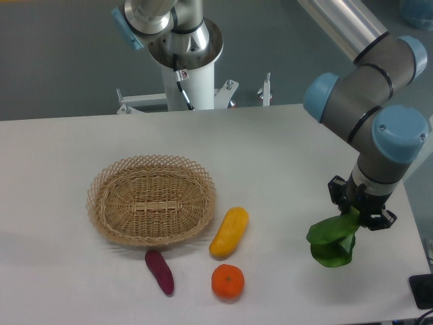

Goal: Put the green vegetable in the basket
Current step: 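Carry the held green bok choy with the gripper over the wicker basket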

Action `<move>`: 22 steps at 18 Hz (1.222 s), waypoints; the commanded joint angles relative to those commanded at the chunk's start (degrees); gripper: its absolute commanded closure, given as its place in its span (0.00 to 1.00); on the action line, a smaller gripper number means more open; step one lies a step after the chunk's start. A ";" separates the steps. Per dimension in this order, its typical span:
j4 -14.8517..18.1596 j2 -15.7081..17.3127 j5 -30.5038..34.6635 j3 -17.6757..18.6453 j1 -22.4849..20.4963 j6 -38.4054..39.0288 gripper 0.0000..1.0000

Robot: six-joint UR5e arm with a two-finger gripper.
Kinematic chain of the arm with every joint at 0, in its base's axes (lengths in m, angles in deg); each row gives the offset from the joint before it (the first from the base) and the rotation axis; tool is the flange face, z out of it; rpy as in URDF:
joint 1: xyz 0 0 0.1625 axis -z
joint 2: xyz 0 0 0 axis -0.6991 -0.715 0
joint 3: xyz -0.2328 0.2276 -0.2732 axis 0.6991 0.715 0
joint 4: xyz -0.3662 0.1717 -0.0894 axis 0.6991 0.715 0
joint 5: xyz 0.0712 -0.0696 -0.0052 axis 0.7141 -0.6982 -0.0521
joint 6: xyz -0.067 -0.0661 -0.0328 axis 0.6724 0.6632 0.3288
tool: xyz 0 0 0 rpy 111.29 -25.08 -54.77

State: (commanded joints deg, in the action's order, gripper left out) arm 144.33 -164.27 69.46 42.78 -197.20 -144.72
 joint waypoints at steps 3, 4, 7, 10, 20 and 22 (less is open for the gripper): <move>-0.09 0.09 0.09 0.26 0.09 0.00 0.61; -0.09 0.09 0.17 0.26 0.09 0.00 0.60; -0.09 0.17 0.35 0.35 0.18 0.26 0.60; -0.18 0.09 0.09 0.35 0.35 1.05 0.60; -1.14 9.48 -4.04 13.61 4.30 1.75 0.60; -2.10 11.50 -5.09 16.68 5.62 2.37 0.60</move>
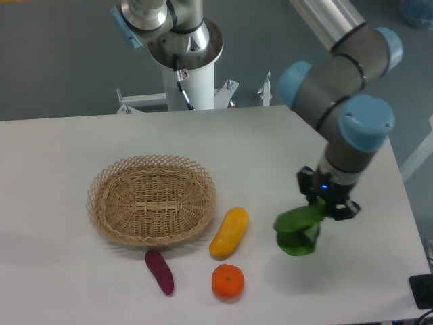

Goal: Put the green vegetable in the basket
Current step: 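Carry the held green bok choy with the gripper over the wicker basket, then lower the bok choy into the basket and open the gripper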

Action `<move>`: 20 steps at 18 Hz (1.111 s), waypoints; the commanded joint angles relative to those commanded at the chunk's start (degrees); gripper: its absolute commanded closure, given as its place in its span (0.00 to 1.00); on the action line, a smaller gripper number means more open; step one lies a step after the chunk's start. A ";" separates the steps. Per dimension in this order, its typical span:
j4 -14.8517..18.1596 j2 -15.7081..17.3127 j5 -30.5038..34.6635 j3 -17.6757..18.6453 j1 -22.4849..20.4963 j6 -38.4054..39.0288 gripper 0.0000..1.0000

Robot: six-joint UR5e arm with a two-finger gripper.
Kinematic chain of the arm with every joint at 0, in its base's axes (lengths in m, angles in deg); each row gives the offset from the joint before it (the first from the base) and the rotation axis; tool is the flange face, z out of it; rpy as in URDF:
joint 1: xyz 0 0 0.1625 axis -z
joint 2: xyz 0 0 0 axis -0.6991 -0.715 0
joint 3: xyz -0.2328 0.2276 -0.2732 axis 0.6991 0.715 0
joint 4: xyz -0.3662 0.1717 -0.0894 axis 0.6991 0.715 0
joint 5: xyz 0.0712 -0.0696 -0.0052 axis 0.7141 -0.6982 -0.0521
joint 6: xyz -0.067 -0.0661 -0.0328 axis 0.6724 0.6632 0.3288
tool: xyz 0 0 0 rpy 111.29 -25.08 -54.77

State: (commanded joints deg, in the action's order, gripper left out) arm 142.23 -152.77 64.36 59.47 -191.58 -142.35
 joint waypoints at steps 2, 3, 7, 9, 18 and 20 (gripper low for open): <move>-3.07 2.11 -1.23 4.04 0.53 0.00 0.60; -4.82 3.69 -1.93 6.67 1.31 0.00 0.60; -11.16 8.26 -2.73 16.17 4.13 0.00 0.61; -11.78 9.32 -3.69 18.20 5.45 0.87 0.62; -11.61 9.24 -8.09 19.00 10.90 2.64 0.63; -11.34 9.15 -8.18 20.22 11.60 3.07 0.63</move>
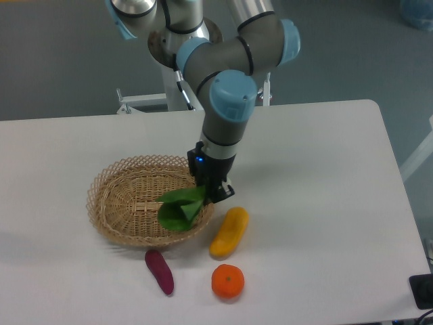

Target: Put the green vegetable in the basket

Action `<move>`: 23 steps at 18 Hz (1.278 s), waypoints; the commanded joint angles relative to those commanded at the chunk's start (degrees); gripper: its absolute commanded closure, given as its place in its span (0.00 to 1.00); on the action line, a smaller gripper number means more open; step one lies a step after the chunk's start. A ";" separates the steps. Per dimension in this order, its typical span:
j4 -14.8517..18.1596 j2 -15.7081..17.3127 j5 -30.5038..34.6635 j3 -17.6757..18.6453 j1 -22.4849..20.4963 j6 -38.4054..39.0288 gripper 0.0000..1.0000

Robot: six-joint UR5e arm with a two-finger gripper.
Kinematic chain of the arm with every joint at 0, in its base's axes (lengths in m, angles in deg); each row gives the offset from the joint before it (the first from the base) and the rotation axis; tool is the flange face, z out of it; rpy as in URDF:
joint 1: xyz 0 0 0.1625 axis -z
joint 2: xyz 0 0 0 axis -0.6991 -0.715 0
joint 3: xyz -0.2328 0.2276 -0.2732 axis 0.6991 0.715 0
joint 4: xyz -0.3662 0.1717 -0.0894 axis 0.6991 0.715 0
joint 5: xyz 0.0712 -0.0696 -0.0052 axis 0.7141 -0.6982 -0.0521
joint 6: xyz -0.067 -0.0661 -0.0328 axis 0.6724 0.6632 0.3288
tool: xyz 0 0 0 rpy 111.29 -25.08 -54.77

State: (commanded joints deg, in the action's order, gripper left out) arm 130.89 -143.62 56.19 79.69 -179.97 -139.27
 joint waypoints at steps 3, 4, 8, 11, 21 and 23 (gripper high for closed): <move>0.17 -0.09 0.08 0.27 1.05 0.88 0.61; 0.09 -0.17 0.09 0.36 1.58 1.67 0.60; 0.00 -1.49 0.17 0.27 3.34 3.96 0.15; -0.17 -1.49 0.61 0.27 3.34 4.13 0.00; -0.09 -2.10 0.70 -6.40 -5.35 3.17 0.00; 0.09 -3.51 0.79 -9.55 -7.63 3.08 0.00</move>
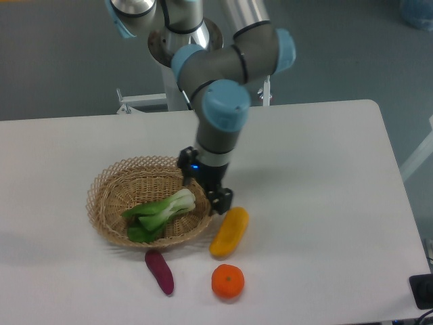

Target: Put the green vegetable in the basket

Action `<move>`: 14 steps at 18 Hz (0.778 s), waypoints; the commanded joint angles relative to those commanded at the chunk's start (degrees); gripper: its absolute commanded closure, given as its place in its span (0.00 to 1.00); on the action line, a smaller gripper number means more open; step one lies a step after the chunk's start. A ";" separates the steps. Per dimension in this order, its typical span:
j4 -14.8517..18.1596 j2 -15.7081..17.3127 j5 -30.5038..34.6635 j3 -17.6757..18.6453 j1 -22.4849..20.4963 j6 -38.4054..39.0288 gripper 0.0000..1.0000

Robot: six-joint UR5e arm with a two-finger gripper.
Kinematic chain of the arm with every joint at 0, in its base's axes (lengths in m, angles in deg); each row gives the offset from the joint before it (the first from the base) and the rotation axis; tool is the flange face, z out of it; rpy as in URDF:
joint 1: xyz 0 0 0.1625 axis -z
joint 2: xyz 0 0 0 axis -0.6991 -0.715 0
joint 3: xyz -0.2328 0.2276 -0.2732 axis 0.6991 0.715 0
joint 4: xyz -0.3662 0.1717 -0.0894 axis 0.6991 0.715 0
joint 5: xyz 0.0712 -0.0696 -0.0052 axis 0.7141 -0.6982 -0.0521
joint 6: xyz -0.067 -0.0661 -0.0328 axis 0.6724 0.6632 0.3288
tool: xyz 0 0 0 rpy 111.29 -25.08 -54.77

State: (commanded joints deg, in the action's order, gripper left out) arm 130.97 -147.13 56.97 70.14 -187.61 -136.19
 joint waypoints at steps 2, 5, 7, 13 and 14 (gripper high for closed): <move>0.00 -1.32 1.22 -2.82 -1.50 0.00 0.00; 0.61 -3.95 4.22 -7.21 -2.56 -0.09 0.00; 2.80 -5.36 4.31 -9.59 -4.05 -0.26 0.00; 12.20 -9.41 7.47 -19.60 -7.30 -8.34 0.00; 13.35 -10.11 7.56 -21.01 -7.83 -9.13 0.00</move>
State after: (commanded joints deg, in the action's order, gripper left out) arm 144.32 -157.23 64.53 49.13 -195.43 -145.33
